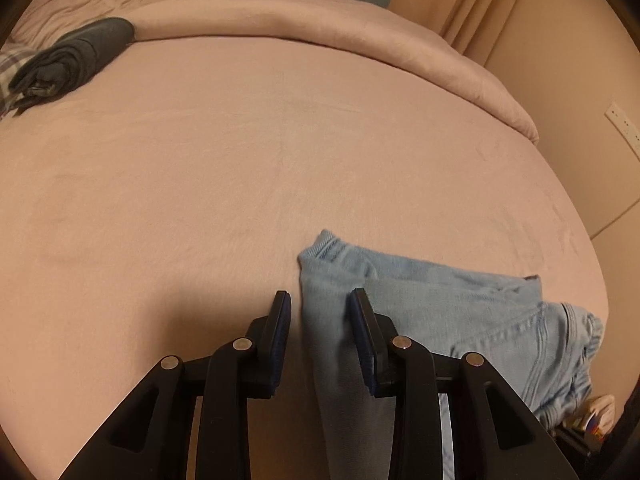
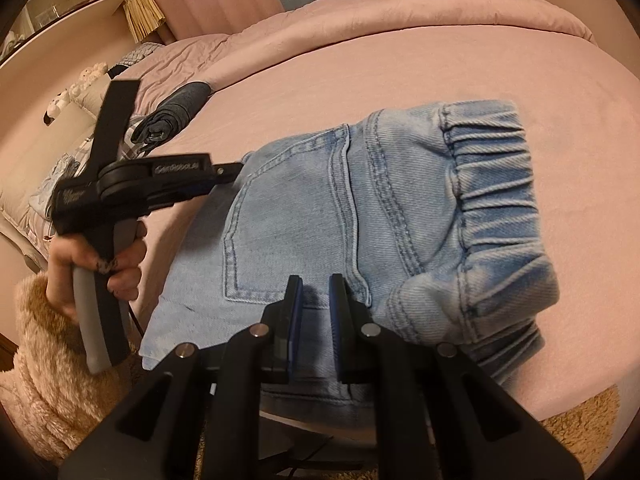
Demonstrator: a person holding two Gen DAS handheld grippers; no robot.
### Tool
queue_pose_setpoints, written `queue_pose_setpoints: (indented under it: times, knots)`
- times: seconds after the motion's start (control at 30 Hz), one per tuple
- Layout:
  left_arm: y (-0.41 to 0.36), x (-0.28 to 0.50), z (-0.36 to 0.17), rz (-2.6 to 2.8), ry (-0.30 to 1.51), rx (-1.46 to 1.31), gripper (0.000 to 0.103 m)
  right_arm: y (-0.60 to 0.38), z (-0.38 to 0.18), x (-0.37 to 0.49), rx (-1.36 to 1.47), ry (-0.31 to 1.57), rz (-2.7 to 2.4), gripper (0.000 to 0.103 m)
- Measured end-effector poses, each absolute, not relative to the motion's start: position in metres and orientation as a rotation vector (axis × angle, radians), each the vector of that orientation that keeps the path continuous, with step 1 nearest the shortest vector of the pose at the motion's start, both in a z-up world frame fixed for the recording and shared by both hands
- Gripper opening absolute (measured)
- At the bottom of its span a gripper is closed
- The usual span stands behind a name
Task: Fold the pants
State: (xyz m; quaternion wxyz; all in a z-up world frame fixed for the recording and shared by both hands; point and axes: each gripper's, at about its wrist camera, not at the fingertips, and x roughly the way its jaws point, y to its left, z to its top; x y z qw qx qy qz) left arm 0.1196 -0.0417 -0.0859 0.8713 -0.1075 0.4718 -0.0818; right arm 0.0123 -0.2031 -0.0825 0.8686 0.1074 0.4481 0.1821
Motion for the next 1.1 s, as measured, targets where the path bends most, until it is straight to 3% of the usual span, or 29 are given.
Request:
queue_pose_setpoints:
  times: [0.57,1.1]
  knots:
    - [-0.046,0.02,-0.089,-0.281,1.021,-0.227,0.034,-0.201,-0.084,0.014,0.21,0.935,0.378,0.011]
    - [-0.036,-0.016,-0.094,-0.288,1.07,-0.246,0.034,-0.198,-0.084,0.013,0.203,0.934,0.37,0.011]
